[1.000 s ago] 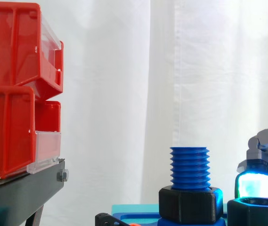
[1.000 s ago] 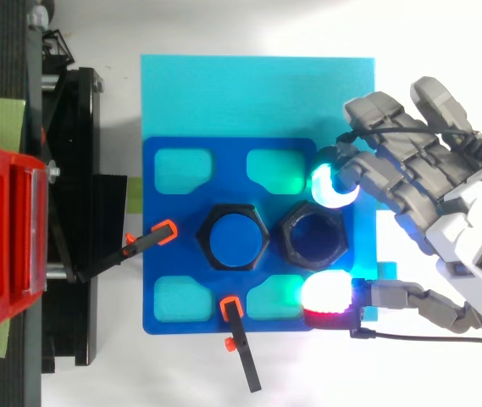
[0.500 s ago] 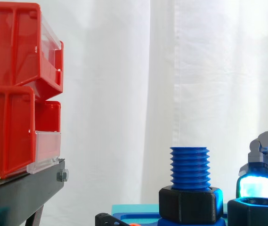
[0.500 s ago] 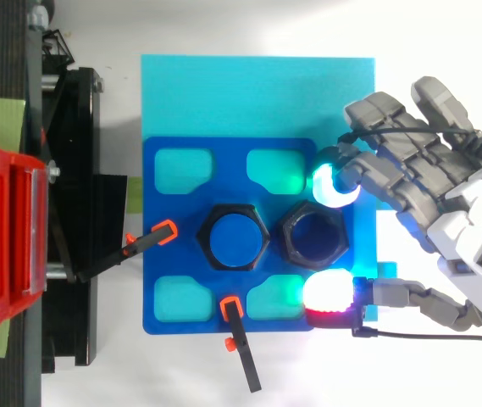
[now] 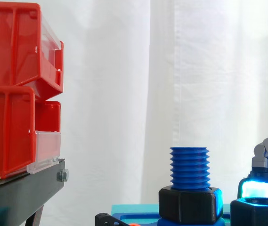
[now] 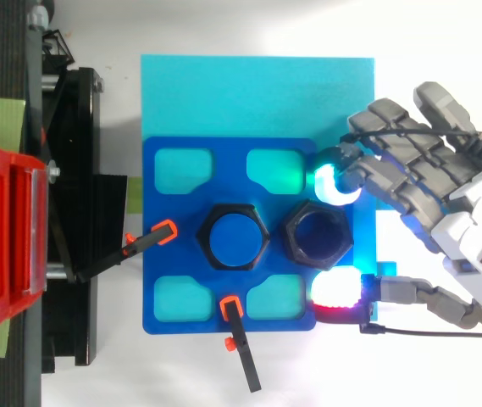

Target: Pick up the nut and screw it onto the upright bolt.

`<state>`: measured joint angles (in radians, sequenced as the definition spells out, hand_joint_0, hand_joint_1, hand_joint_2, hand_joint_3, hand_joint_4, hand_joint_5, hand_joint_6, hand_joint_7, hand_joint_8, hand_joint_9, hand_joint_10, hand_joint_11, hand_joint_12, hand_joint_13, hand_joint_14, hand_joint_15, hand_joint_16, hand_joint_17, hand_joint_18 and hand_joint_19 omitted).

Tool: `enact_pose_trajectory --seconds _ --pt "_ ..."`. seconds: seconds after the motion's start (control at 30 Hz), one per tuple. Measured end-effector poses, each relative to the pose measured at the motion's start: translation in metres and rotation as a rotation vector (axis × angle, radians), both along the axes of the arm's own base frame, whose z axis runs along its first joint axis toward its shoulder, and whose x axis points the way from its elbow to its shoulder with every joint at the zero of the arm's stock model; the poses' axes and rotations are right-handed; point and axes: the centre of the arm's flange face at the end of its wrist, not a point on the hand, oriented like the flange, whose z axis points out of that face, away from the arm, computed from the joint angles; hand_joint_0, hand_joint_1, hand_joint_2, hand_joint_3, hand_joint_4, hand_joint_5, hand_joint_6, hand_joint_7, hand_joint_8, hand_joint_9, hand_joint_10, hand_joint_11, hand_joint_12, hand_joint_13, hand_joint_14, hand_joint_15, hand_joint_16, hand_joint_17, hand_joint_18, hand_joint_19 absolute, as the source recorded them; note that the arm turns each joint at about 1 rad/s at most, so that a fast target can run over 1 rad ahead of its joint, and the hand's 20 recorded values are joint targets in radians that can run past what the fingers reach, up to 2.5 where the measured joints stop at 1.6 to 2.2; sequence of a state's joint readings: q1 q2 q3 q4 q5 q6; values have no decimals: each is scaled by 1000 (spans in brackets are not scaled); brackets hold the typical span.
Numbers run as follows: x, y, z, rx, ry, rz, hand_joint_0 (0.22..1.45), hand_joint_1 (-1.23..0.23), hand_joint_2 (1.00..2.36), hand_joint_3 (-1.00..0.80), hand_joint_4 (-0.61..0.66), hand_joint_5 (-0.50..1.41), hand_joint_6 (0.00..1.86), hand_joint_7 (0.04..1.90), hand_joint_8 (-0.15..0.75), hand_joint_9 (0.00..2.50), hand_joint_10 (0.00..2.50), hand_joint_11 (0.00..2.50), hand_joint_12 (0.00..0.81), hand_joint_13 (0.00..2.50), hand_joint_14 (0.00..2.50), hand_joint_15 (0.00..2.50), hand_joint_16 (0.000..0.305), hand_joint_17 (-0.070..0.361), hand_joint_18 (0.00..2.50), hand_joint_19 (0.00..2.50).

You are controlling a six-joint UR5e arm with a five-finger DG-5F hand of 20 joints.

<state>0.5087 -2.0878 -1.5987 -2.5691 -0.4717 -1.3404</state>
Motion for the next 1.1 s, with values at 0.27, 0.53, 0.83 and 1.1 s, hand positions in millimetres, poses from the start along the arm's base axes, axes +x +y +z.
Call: enact_pose_trajectory --seconds 0.27,0.53,0.83,1.1 --pt "-1 1 3 -11 32 4 580 -744 1000 -500 226 -221 721 1112 298 465 4 154 326 371 0 0 37 83 245 0" --pt "-1 -2 6 -8 44 1 564 -695 1000 -500 233 -222 728 1099 301 472 4 155 327 372 0 0 36 82 233 0" --pt "0 -2 9 -6 44 0 549 -623 1000 -500 239 -217 734 1102 311 488 5 172 326 370 0 0 36 82 220 0" --pt "1 -2 14 -17 65 0 543 -572 1000 -500 238 -216 734 1116 314 494 5 170 328 369 0 0 36 82 209 0"
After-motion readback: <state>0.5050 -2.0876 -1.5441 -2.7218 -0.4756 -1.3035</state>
